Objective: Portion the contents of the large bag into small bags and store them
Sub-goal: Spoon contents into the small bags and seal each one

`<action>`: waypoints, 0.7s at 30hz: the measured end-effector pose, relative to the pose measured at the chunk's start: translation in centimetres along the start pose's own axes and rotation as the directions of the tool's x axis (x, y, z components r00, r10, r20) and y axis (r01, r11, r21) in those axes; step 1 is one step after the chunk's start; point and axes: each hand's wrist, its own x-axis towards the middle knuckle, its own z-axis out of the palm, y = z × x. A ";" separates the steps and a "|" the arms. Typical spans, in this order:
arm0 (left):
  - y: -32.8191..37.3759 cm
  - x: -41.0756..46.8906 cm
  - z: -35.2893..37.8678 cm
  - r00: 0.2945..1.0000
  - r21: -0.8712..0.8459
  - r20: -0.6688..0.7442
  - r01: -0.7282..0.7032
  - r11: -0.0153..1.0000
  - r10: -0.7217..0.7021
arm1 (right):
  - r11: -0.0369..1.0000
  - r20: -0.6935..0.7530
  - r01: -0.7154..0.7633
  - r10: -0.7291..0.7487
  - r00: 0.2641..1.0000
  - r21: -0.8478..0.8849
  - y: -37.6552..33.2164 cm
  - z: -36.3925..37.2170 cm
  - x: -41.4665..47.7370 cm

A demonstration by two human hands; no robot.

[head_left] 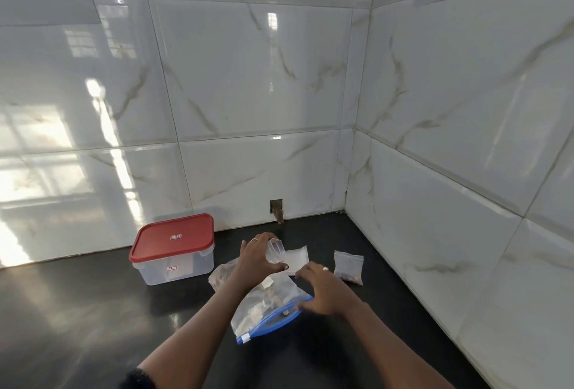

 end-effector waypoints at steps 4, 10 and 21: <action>0.0 -0.7 -0.3 0.998 -0.016 0.057 -0.008 1.000 0.009 | 0.976 0.048 0.104 -0.097 0.994 -0.191 -0.5 1.6 -0.5; -0.9 -1.9 -1.3 0.997 -0.092 0.070 -0.008 0.996 0.014 | 0.947 -0.227 0.181 -0.244 0.943 -0.265 -1.8 1.3 0.8; -1.7 -1.9 -4.8 0.980 -0.179 -0.195 -0.080 0.981 0.044 | 0.936 -0.533 0.084 -0.268 0.803 -0.343 -7.2 -1.0 3.5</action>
